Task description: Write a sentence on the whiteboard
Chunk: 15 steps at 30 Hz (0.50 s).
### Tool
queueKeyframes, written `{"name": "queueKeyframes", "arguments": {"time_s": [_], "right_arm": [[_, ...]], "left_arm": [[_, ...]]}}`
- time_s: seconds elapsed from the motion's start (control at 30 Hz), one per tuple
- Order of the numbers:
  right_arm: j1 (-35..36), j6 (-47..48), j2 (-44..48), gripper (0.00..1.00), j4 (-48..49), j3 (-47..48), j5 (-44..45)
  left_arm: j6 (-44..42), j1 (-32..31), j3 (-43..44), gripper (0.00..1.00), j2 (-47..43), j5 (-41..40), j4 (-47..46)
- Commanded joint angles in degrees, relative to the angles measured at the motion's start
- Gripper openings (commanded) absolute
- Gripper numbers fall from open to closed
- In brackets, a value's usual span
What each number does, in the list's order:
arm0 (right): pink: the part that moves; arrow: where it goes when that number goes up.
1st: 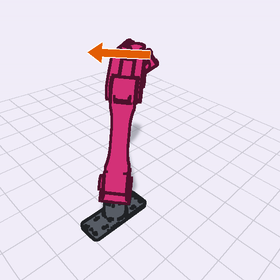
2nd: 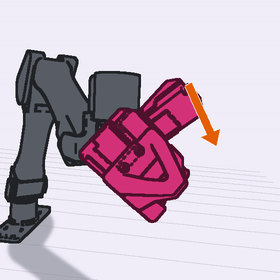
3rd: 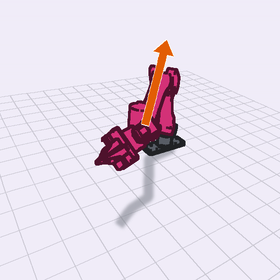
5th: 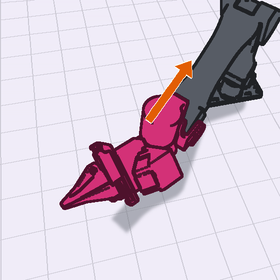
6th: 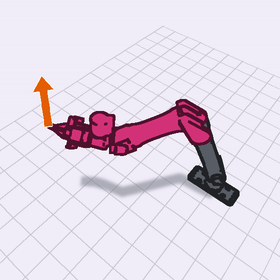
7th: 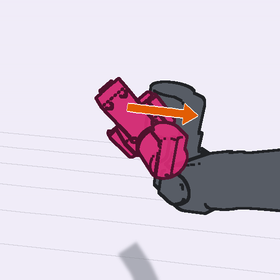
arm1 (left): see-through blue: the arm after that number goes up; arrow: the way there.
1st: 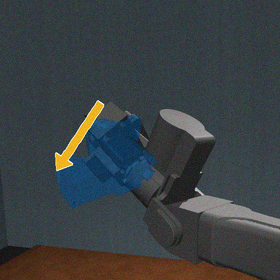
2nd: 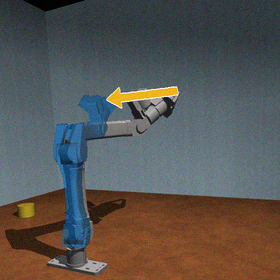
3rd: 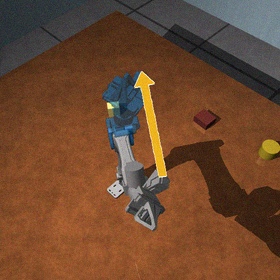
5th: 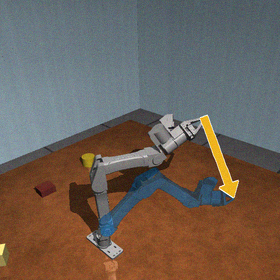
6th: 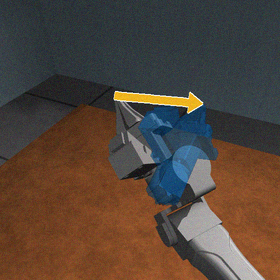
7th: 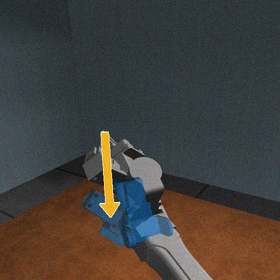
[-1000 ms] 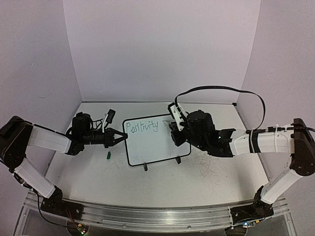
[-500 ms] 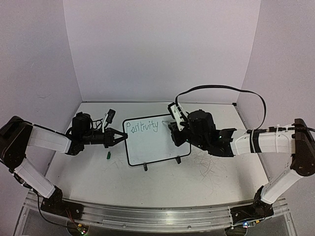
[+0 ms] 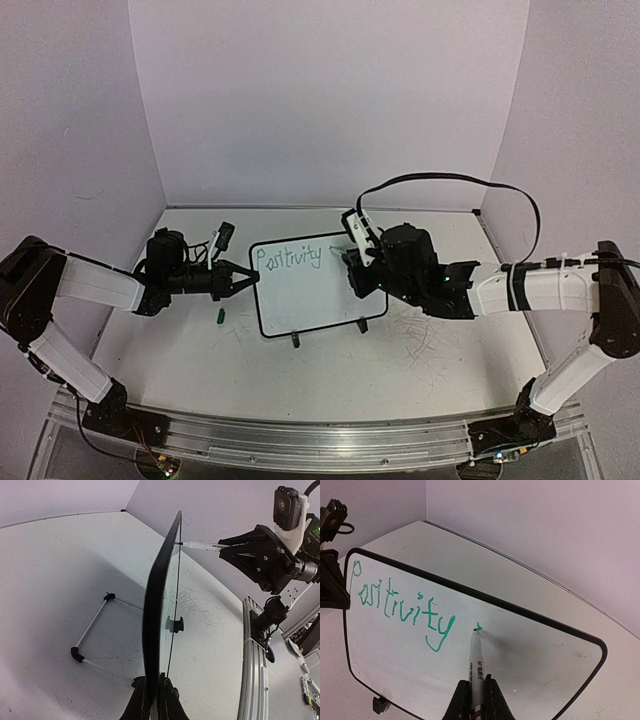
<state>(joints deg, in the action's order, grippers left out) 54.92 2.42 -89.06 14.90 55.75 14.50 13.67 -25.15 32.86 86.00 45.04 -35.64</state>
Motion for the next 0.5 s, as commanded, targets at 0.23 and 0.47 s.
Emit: {"name": "queueKeyframes", "arguments": {"time_s": [0.23, 0.47], "right_arm": [[0.03, -1.98, -0.11, 0.0, -0.97, -0.62, -0.45], [0.07, -3.69, -0.35, 0.0, -1.01, -0.54, -1.14]], "left_arm": [[-1.81, 0.19, 0.62, 0.0, -2.2, -1.32, -1.85], [-1.72, 0.19, 0.7, 0.0, -2.1, -1.26, -1.86]]}}
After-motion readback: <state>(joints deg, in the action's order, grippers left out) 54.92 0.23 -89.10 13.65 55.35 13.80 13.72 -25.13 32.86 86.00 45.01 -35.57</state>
